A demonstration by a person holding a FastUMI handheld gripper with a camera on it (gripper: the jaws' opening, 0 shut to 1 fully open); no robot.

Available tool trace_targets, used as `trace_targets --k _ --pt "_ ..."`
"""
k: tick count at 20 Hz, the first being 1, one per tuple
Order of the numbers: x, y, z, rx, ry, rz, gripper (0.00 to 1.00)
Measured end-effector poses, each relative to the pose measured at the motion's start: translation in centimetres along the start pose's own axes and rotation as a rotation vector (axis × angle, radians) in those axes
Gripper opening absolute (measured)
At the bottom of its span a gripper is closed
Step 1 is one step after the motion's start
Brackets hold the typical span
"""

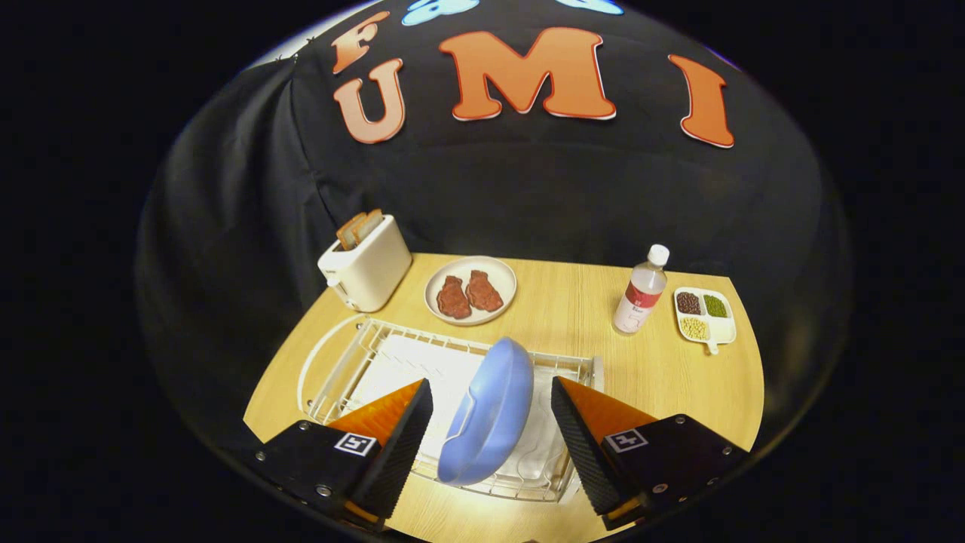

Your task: Take the plate from the dish rack, then take the spoon from the basket and place it into the plate.

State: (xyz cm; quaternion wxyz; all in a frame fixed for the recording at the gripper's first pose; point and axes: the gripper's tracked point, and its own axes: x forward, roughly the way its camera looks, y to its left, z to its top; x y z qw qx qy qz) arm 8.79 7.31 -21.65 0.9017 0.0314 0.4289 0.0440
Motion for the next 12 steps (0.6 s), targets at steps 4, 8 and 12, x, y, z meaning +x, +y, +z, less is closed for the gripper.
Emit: trace_targets --k 4,8,12 --pt "3.1 0.6 -2.5 -0.014 0.116 -0.014 0.83" --pt "5.5 0.7 -3.8 -0.044 0.175 -0.066 0.76" --pt "6.6 -0.1 -4.3 -0.053 0.207 -0.146 0.58"
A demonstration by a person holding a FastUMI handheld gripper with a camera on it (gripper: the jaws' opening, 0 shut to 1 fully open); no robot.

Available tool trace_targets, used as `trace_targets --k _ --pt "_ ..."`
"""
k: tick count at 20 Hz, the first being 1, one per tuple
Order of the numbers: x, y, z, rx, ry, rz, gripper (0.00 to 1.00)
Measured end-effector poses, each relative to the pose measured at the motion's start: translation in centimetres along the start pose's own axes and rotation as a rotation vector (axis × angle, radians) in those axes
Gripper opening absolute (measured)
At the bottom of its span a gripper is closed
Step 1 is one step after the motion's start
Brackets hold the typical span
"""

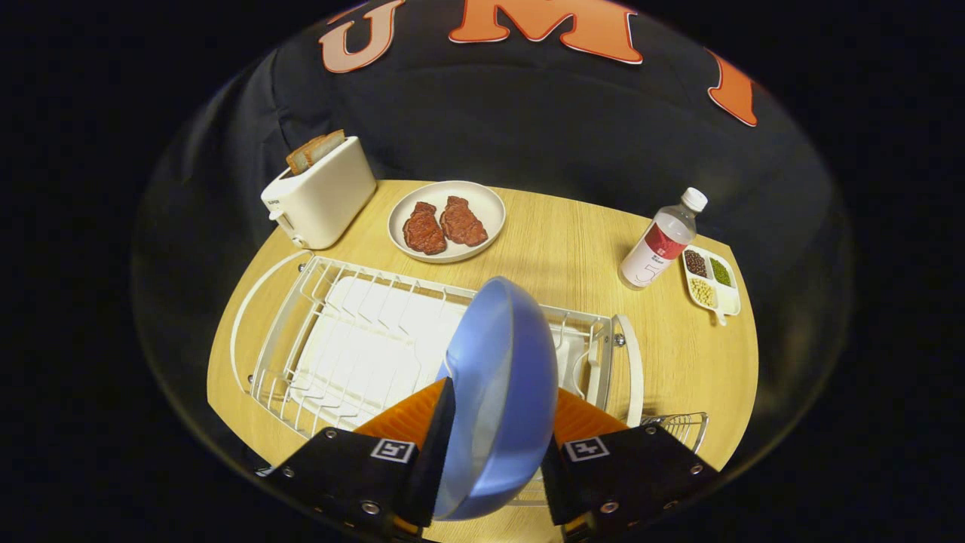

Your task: Take the plate from the dish rack, then take the spoon from the basket and place it into the plate.

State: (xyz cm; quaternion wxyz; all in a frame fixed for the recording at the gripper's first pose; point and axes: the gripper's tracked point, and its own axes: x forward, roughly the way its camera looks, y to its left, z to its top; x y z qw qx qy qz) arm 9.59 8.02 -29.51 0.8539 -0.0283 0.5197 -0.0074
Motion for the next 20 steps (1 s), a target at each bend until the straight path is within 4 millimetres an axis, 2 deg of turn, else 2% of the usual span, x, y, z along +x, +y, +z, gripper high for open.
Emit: trace_targets --k 2,6,11,12,15,17,20 --pt "-0.1 -0.4 0.1 0.015 0.004 -0.036 0.46" --pt "-1.3 -1.4 1.5 0.078 -0.036 -0.083 0.37" --pt "-3.4 -3.2 2.6 0.094 -0.069 -0.122 0.32" --pt "-3.9 -3.0 2.4 0.091 -0.057 -0.109 0.29" --pt "-5.5 -3.1 2.2 0.051 -0.066 -0.107 0.29" --pt "-7.3 -2.4 2.0 0.031 -0.089 -0.078 0.29" --pt "-10.2 -1.0 0.6 0.024 -0.128 -0.009 0.29"
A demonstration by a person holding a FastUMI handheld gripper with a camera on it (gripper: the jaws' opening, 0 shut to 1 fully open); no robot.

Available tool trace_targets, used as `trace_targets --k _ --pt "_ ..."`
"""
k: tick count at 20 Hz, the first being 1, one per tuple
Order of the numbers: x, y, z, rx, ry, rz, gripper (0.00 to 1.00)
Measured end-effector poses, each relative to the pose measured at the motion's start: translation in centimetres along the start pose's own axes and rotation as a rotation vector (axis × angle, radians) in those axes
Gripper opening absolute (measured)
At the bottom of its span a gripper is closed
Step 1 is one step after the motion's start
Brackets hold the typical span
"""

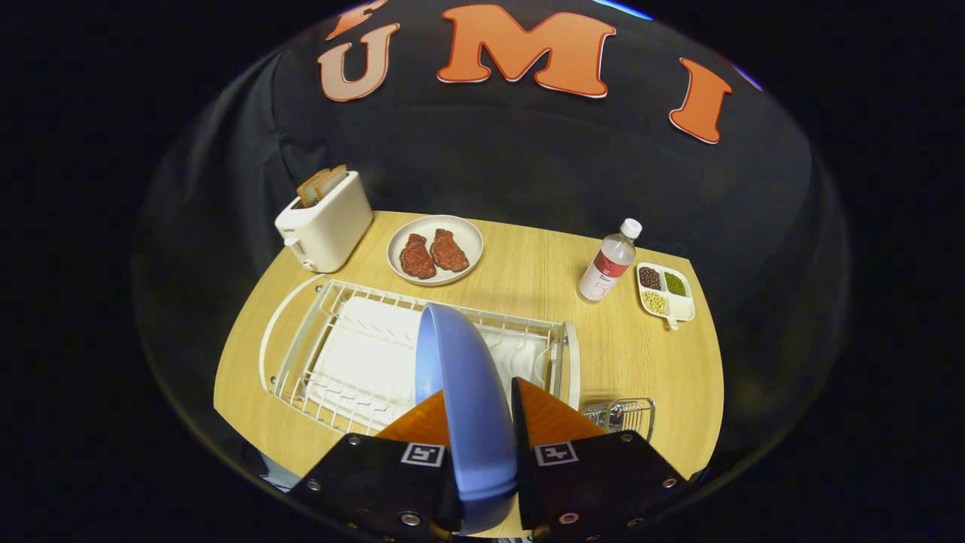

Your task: Take the plate from the dish rack, then take the spoon from the basket and place it into the plate.

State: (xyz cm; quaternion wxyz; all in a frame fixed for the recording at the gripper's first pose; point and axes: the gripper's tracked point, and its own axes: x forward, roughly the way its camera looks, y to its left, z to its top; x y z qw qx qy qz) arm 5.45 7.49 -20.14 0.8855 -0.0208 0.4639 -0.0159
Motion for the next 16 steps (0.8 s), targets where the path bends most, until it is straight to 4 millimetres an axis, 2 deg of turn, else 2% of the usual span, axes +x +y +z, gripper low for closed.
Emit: trace_targets --k 3,7,10,16 --pt "-2.8 0.5 -2.5 0.009 -0.025 0.053 0.29" --pt "-4.5 0.9 -7.4 0.014 -0.019 0.101 0.29" --pt "-4.3 1.2 -11.3 0.039 0.017 0.134 0.29" --pt "-2.1 1.8 -18.5 0.172 0.113 0.231 0.29"
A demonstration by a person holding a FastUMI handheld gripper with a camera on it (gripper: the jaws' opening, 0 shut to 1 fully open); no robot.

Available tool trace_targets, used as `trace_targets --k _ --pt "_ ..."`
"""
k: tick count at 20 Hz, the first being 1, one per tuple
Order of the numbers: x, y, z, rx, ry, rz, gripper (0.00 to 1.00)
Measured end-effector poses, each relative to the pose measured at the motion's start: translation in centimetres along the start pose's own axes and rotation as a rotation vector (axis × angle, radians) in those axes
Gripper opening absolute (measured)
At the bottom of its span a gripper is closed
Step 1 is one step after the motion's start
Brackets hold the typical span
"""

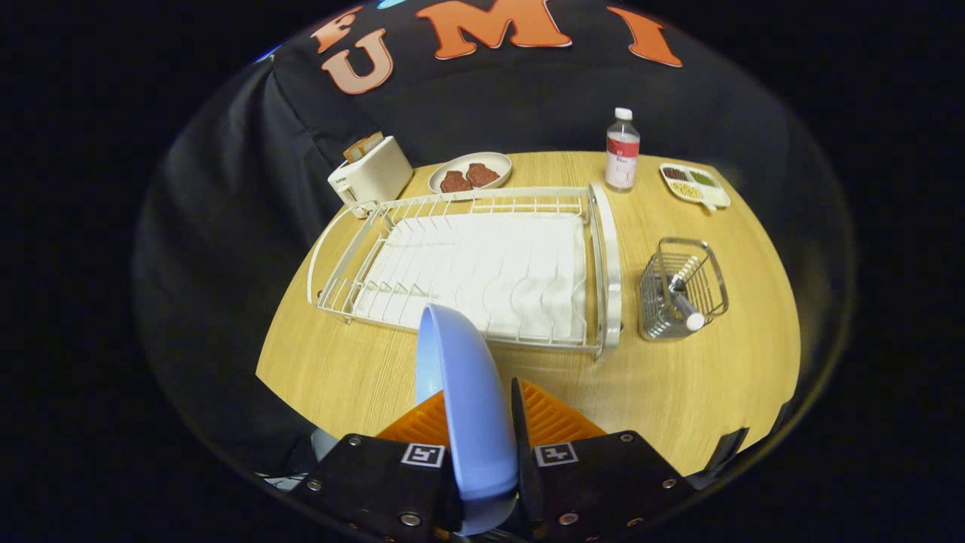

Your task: Take the plate from the dish rack, then take the spoon from the basket and place it into the plate.

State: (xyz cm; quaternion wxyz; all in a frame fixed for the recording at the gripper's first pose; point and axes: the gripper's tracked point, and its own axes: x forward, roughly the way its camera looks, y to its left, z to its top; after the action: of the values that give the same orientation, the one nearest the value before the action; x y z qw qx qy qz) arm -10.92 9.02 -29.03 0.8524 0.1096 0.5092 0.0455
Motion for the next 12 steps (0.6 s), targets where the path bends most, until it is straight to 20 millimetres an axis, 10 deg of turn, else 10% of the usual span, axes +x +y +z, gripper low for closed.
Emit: trace_targets --k 12 --pt "5.6 -1.1 -6.0 0.277 0.007 0.155 0.31"
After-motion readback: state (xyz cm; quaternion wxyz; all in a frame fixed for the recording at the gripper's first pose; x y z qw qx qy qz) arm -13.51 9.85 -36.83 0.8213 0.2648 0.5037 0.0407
